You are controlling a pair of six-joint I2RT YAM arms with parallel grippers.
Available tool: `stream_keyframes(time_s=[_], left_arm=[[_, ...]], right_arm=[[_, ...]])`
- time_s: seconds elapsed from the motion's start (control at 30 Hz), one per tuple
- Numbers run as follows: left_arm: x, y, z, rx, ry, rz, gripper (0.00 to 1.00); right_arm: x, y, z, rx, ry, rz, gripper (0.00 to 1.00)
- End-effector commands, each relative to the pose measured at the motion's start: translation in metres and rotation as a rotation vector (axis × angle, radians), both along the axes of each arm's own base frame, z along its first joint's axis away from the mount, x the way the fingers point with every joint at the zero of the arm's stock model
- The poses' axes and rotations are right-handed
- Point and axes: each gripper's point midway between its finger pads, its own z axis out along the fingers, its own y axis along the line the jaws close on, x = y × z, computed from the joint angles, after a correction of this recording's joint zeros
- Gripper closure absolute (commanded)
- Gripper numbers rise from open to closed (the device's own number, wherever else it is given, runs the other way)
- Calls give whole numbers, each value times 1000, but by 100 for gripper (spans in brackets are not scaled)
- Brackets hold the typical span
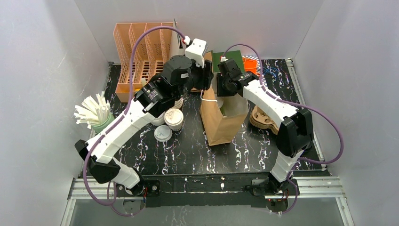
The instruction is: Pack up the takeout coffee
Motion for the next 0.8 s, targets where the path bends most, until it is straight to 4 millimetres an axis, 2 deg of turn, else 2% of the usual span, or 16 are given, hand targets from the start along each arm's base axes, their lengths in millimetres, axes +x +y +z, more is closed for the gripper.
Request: stream_keyframes(time_s=[0.0, 0.1, 0.2, 0.4, 0.63, 0.77], left_arm=[[3, -2, 22, -50, -32, 0, 57], [11, -1, 23, -32, -45, 22, 57], [28, 8, 26, -39, -43, 79, 53], [58, 18, -12, -34, 75, 94, 50], [70, 4, -35, -60, 155, -20, 38], [74, -8, -49, -70, 186, -79, 35]], right_arm=[[2, 8, 4, 31, -14, 46, 62], [-3, 7, 6, 16, -6, 67, 61], [-11, 7, 11, 20, -12, 82, 61], [-27, 8, 6, 31, 1, 104, 61], [-24, 9, 7, 30, -9, 107, 62], [-22, 10, 11, 31, -21, 109, 62]])
